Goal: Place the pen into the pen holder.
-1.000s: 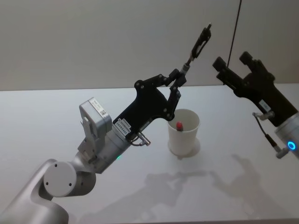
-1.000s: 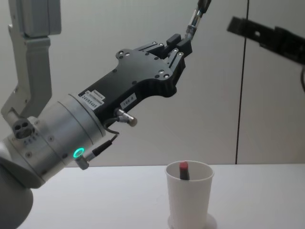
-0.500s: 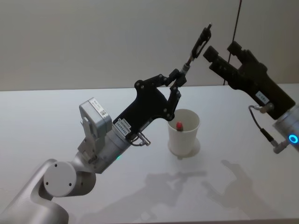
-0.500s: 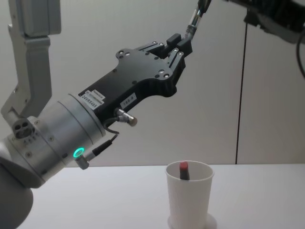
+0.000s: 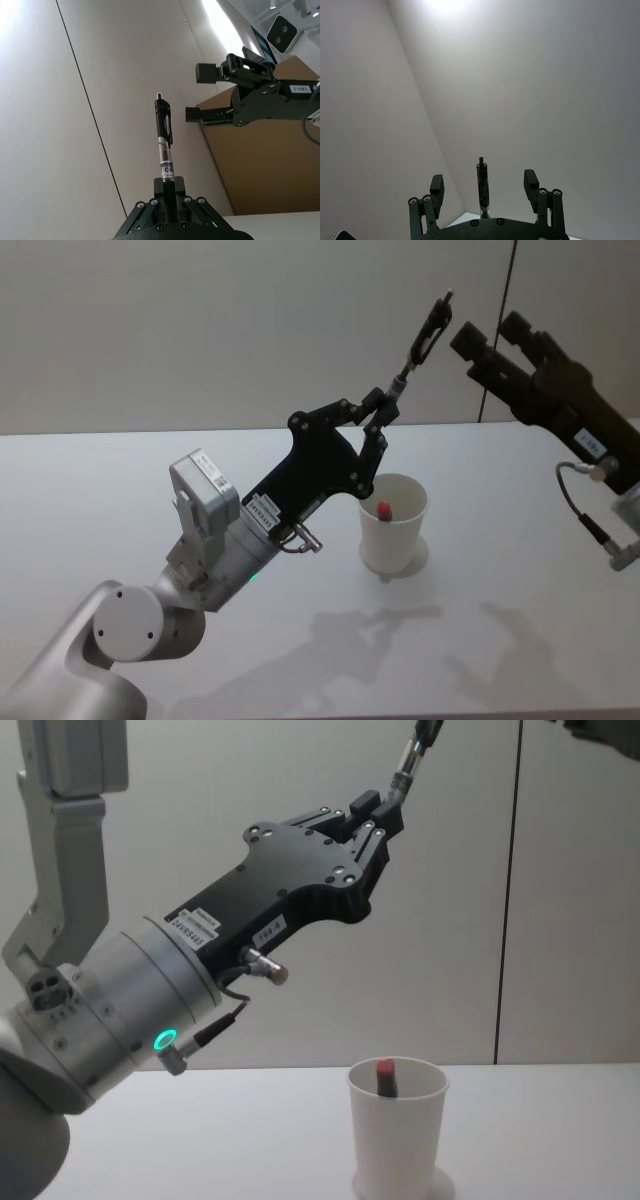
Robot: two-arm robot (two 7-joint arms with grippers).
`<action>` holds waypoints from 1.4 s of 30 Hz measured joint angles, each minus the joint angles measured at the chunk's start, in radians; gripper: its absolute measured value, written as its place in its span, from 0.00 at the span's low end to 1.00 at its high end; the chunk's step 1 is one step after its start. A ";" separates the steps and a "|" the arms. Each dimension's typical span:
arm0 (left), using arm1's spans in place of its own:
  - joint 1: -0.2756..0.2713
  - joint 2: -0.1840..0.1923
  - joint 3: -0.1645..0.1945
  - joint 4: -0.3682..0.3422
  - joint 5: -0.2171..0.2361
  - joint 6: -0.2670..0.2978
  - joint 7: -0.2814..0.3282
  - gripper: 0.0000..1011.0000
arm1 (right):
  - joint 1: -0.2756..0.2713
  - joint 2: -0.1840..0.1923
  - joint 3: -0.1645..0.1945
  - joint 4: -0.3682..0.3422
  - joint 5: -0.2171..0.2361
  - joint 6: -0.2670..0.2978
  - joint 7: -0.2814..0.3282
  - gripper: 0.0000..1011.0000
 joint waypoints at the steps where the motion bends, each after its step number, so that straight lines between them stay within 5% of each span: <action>1: 0.000 0.000 0.000 0.000 0.000 0.000 0.000 0.12 | 0.000 0.001 0.000 -0.003 0.002 0.001 0.000 0.99; 24: 0.000 0.000 0.000 0.000 0.000 0.000 0.000 0.12 | 0.051 -0.018 -0.044 0.022 -0.031 0.034 -0.030 0.99; 42: 0.000 0.000 0.000 0.000 0.000 0.000 0.000 0.12 | 0.087 -0.029 -0.069 0.063 -0.057 0.036 -0.048 0.53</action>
